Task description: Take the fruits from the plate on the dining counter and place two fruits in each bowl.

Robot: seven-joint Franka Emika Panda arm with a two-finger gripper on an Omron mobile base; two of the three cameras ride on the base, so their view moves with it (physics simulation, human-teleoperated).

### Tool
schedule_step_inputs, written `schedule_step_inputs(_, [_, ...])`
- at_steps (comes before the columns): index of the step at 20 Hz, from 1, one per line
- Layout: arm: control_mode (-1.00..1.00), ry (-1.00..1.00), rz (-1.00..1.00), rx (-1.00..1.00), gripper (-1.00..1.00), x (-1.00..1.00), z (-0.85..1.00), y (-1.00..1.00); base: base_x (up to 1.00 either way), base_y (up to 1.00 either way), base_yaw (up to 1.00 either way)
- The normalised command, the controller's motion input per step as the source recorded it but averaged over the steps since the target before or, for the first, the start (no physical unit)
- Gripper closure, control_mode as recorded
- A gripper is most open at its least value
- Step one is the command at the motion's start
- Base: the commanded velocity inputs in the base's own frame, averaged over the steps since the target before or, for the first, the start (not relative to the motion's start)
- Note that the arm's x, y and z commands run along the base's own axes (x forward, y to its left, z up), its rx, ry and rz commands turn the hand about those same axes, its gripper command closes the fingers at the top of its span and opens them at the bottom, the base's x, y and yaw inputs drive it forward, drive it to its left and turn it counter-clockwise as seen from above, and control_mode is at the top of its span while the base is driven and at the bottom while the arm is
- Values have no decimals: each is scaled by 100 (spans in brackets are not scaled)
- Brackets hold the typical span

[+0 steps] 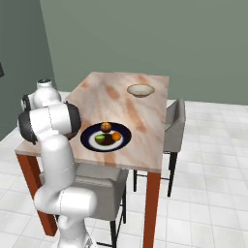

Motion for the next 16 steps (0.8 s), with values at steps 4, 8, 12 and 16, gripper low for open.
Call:
schedule_step_inputs(4, [-100, 0, 0, 0, 100, 7, -25, 11, 0, 0, 0])
schedule_step_inputs(8, [-100, 0, -1, 0, 100, 14, -20, -6, 0, 0, 0])
schedule_step_inputs(12, [-100, 0, -5, 0, 100, 10, -45, -10, 0, 0, 0])
schedule_step_inputs(16, [-100, 0, -2, 0, 100, 1, -32, -6, 0, 0, 0])
